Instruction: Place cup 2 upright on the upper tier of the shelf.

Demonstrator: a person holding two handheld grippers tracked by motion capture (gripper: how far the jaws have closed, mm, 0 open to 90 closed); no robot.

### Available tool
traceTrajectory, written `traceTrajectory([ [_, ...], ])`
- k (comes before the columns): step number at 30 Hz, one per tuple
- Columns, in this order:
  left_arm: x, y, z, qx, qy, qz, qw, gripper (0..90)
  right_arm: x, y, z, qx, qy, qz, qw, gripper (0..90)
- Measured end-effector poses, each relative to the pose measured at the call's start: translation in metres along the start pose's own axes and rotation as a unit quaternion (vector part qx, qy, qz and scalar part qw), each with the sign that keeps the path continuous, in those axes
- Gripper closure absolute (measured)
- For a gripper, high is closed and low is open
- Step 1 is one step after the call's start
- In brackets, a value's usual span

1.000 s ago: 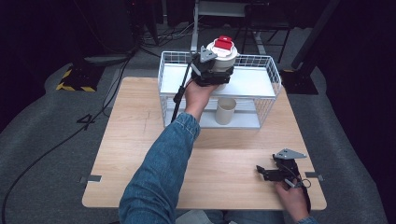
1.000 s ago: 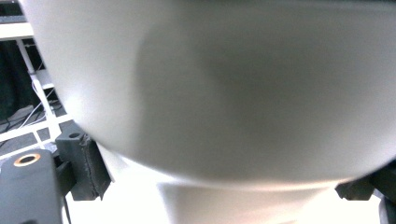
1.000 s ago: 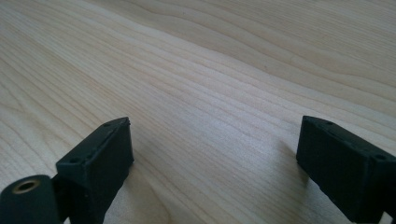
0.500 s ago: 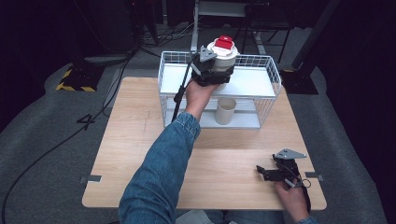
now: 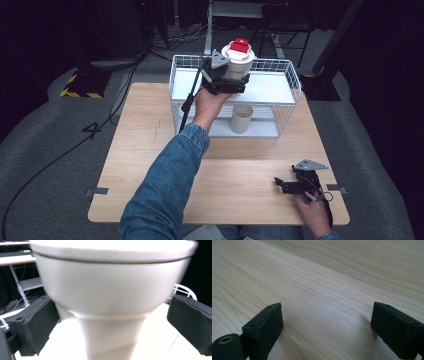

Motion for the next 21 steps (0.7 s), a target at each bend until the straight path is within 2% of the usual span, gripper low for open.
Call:
traceTrajectory([
  [8,0.010,-0.004,0.033,0.003,-0.009,0.001,1.0000,0.0,0.000,0.000,0.000,0.000,0.001,0.001,1.0000,10.9],
  [11,0.016,-0.006,0.046,0.010,-0.012,0.001,0.9999,0.0,0.001,0.001,-0.001,-0.001,0.008,0.005,1.0000,10.2],
  [15,0.024,-0.011,0.060,0.007,-0.018,0.000,0.9998,0.0,0.004,0.002,-0.003,0.002,0.019,0.016,0.9997,10.1],
  [18,0.031,-0.018,0.076,0.005,-0.022,-0.001,0.9997,0.0,0.004,0.002,-0.003,0.002,0.019,0.016,0.9997,10.1],
  [21,0.034,-0.021,0.083,0.005,-0.022,-0.001,0.9998,0.0,0.004,0.002,-0.003,0.002,0.019,0.016,0.9997,10.0],
])
Point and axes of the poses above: each handheld gripper's, and its own axes: z roughly backward along the jaws, y roughly out of its top, x roughly to its right, the point moved 2 cm from there along -z, roughly forward along the jaws, and after that the axes turned 14 degrees about -y, right-handed, at the moved point
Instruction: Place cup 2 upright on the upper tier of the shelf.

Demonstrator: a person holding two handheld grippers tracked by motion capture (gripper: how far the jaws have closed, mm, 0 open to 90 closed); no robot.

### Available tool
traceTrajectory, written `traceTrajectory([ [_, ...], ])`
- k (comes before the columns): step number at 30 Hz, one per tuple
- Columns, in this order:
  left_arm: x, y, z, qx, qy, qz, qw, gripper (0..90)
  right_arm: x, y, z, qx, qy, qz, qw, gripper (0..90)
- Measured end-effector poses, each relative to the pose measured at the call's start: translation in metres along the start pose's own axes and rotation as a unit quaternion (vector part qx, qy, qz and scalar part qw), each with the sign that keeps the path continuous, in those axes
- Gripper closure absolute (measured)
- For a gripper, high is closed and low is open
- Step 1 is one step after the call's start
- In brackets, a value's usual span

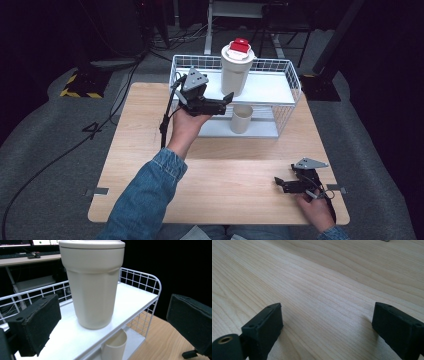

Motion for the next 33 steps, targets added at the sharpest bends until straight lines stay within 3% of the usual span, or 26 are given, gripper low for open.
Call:
traceTrajectory([
  [8,0.012,-0.011,0.031,-0.006,0.012,-0.006,0.9999,0.0,0.000,0.000,0.000,0.000,0.000,0.000,1.0000,10.0],
  [15,0.022,-0.026,0.058,-0.024,0.016,-0.012,0.9995,0.0,0.000,0.000,0.000,0.001,-0.002,0.001,1.0000,10.3],
  [21,0.028,-0.043,0.069,-0.041,0.013,-0.014,0.9990,0.0,0.000,0.000,0.000,0.001,-0.002,0.001,1.0000,10.3],
  [33,0.038,-0.094,0.081,-0.080,0.010,-0.005,0.9967,0.0,0.000,0.000,0.000,0.001,-0.002,0.001,1.0000,10.3],
])
Point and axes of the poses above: each handheld gripper's, and its own axes: z roughly backward along the jaws, y roughly out of its top, x roughly to its right, the point moved 2 cm from there along -z, roughly forward along the jaws, and after that the axes turned 14 degrees about -y, right-handed, at the moved point
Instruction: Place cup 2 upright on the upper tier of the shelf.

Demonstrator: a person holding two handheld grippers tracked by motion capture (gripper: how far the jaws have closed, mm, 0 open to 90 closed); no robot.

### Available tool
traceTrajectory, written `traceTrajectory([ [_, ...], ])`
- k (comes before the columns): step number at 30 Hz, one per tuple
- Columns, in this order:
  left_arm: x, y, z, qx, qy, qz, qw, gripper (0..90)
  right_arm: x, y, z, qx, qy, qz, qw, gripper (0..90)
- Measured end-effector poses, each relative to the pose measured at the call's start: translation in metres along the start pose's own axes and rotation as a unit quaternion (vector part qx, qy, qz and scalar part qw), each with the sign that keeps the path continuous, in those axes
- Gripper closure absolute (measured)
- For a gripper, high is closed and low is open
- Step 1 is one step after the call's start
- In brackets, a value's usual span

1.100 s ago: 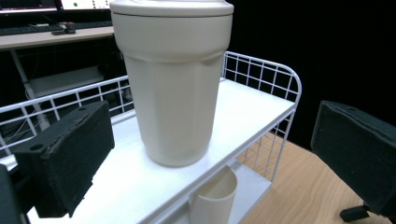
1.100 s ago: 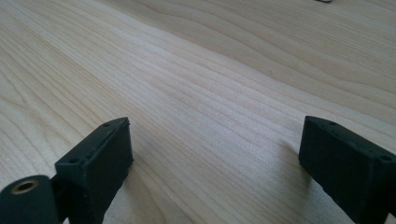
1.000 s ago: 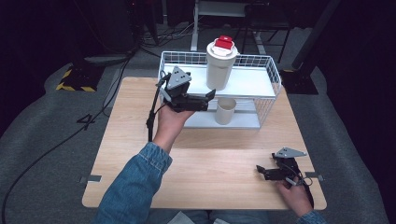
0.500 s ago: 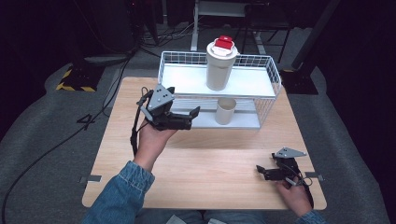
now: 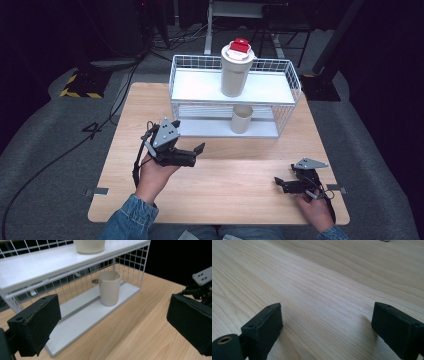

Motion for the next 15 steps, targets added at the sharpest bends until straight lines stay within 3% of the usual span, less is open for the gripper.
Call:
traceTrajectory([
  [10,0.003,-0.038,0.004,-0.028,0.012,0.014,0.9994,0.0,0.000,0.000,0.000,0.000,0.000,0.000,1.0000,10.3],
  [15,0.001,-0.061,0.003,-0.039,0.014,0.034,0.9985,0.2,0.000,0.000,0.000,0.000,0.000,0.000,1.0000,10.3],
])
Point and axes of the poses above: each handheld gripper's, and its own axes: z roughly backward along the jaws, y roughly out of its top, x roughly to its right, the point moved 2 cm from there along -z, roughly forward along the jaws, and after that the axes turned 14 degrees about -y, right-handed, at the moved point
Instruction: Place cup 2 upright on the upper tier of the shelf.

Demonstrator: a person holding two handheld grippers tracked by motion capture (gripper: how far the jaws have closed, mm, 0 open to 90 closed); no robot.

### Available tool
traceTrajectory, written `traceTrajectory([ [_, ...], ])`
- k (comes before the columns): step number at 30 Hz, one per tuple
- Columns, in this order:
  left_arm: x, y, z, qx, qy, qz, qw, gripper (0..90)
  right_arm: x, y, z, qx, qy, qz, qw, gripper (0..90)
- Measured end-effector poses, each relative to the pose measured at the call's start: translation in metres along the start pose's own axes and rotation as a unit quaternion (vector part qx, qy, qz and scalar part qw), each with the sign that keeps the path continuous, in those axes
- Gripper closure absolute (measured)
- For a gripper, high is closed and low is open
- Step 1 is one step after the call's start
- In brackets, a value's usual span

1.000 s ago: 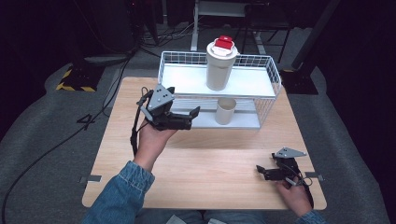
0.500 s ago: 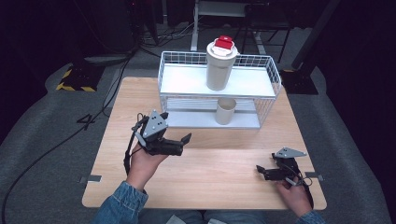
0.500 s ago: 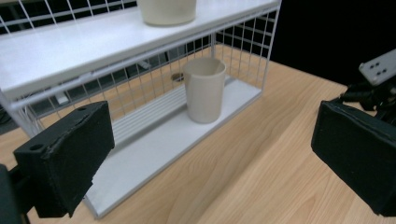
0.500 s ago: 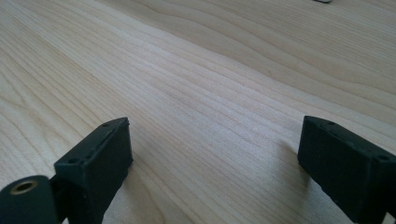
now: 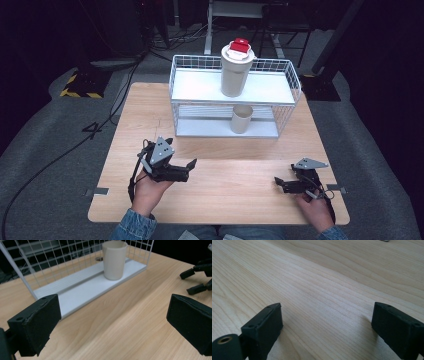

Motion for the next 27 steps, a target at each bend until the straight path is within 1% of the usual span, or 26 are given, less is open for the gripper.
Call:
traceTrajectory([
  [2,-0.003,-0.010,-0.003,-0.015,-0.002,0.006,0.9999,0.3,0.000,0.000,0.000,0.000,0.000,0.000,1.0000,10.3],
  [3,-0.004,-0.014,-0.005,-0.027,-0.003,0.009,0.9996,0.3,0.000,0.000,0.000,0.000,0.000,0.000,1.0000,10.3],
  [5,-0.005,-0.022,-0.007,-0.039,0.001,0.011,0.9992,0.3,0.000,0.000,0.000,0.000,0.000,0.000,1.0000,10.3],
  [8,-0.006,-0.034,-0.011,-0.053,-0.003,0.018,0.9984,0.4,0.000,0.000,0.000,0.000,0.000,0.000,1.0000,10.3],
  [10,-0.007,-0.044,-0.013,-0.066,0.002,0.021,0.9976,0.4,0.000,0.000,0.000,0.000,0.000,0.000,1.0000,10.3],
  [13,-0.008,-0.057,-0.016,-0.081,0.002,0.025,0.9964,0.4,0.000,0.000,0.000,0.000,0.000,0.000,1.0000,10.3],
  [14,-0.009,-0.065,-0.018,-0.090,0.004,0.027,0.9955,0.4,0.000,0.000,0.000,0.000,0.000,0.000,1.0000,10.3],
  [15,-0.009,-0.065,-0.018,-0.090,0.004,0.027,0.9955,0.4,0.000,0.000,0.000,0.000,0.000,0.000,1.0000,10.3],
  [16,-0.009,-0.074,-0.020,-0.100,0.003,0.031,0.9945,0.7,0.000,0.000,0.000,0.000,0.000,0.000,1.0000,10.3],
  [17,-0.009,-0.074,-0.020,-0.100,0.003,0.031,0.9945,1.0,0.000,0.000,0.000,0.000,0.000,0.000,1.0000,10.3],
  [18,-0.012,-0.081,-0.024,-0.111,0.004,0.034,0.9933,1.4,0.000,0.000,0.000,0.000,0.000,0.000,1.0000,10.3],
  [19,-0.012,-0.081,-0.024,-0.111,0.004,0.034,0.9933,1.7,0.000,0.000,0.000,0.000,0.000,0.000,1.0000,10.3],
  [22,-0.017,-0.089,-0.028,-0.134,0.003,0.044,0.9900,1.8,0.000,0.000,0.000,0.000,0.000,0.000,1.0000,10.3],
  [23,-0.020,-0.092,-0.031,-0.160,0.008,0.048,0.9859,1.7,0.000,0.000,0.000,0.000,0.000,0.000,1.0000,10.3],
  [24,-0.020,-0.092,-0.031,-0.160,0.008,0.048,0.9859,1.6,0.000,0.000,0.000,0.000,0.000,0.000,1.0000,10.3],
  [25,-0.022,-0.095,-0.033,-0.181,0.009,0.049,0.9823,1.2,0.000,0.000,0.000,0.000,0.000,0.000,1.0000,10.3],
  [26,-0.023,-0.097,-0.034,-0.185,0.008,0.056,0.9812,0.8,0.000,0.000,0.000,0.000,0.000,0.000,1.0000,10.3],
  [27,-0.023,-0.097,-0.034,-0.185,0.008,0.056,0.9812,0.1,0.000,0.000,0.000,0.000,0.000,0.000,1.0000,10.3],
])
Point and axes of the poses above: each handheld gripper's, and its own axes: z roughly backward along the jaws, y roughly out of its top, x roughly to its right, the point moved 2 cm from there along -z, roughly forward along the jaws, and after that the axes turned 14 degrees about -y, right-handed, at the moved point
